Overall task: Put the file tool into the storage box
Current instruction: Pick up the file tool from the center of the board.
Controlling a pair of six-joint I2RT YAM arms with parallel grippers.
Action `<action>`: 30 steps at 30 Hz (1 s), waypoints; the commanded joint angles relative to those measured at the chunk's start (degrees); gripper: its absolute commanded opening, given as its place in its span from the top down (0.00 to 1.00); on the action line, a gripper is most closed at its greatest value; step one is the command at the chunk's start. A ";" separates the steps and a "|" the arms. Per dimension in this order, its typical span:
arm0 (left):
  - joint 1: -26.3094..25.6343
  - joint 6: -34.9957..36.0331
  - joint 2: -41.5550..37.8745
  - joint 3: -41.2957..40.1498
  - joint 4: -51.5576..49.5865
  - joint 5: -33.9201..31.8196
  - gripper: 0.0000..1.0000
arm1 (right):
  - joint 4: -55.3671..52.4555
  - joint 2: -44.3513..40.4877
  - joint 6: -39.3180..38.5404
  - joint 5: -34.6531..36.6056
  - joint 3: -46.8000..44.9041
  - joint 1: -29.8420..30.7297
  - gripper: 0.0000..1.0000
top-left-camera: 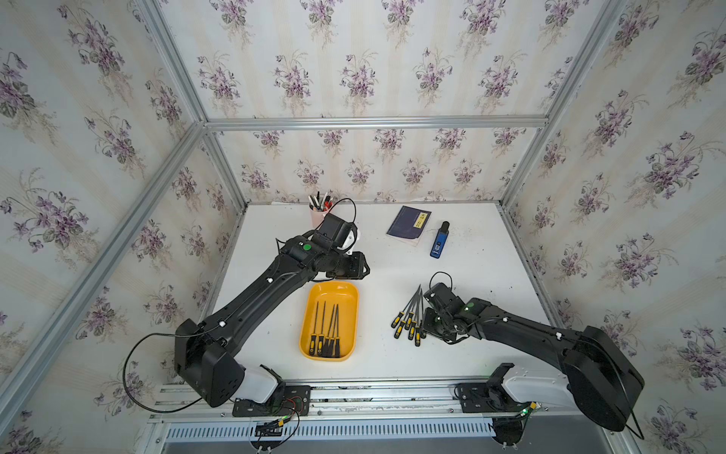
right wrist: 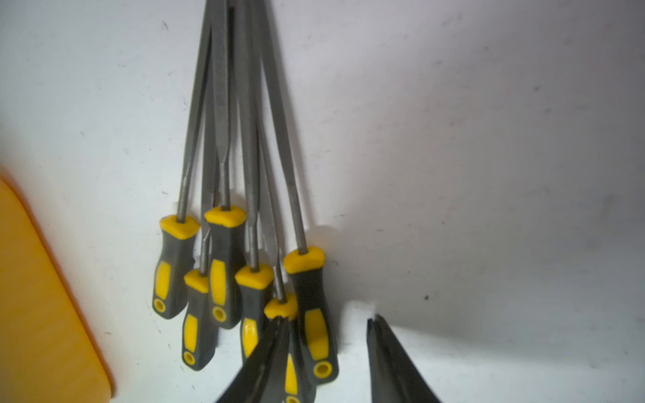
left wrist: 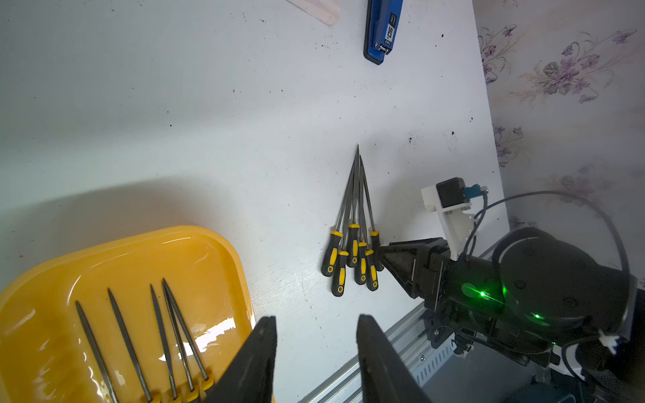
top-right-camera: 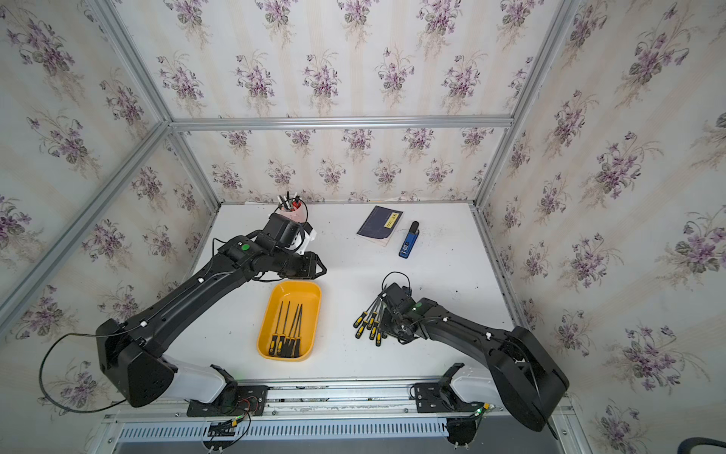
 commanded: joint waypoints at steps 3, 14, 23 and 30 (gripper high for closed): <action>0.04 0.33 -0.21 -0.36 -0.76 0.45 0.57 | 2.47 1.90 -2.15 -0.88 0.30 -0.89 0.64; 0.04 -0.06 0.36 -1.03 -0.34 0.45 0.57 | 4.12 5.36 -3.39 -1.64 -0.30 -1.10 0.78; 0.12 -0.28 0.35 -1.68 -0.10 0.38 0.57 | 0.73 3.42 -4.28 -0.64 -1.16 -1.77 0.93; 0.25 -0.64 0.56 -0.70 0.45 2.32 0.57 | -5.57 -6.74 -4.71 0.81 0.05 -2.56 0.99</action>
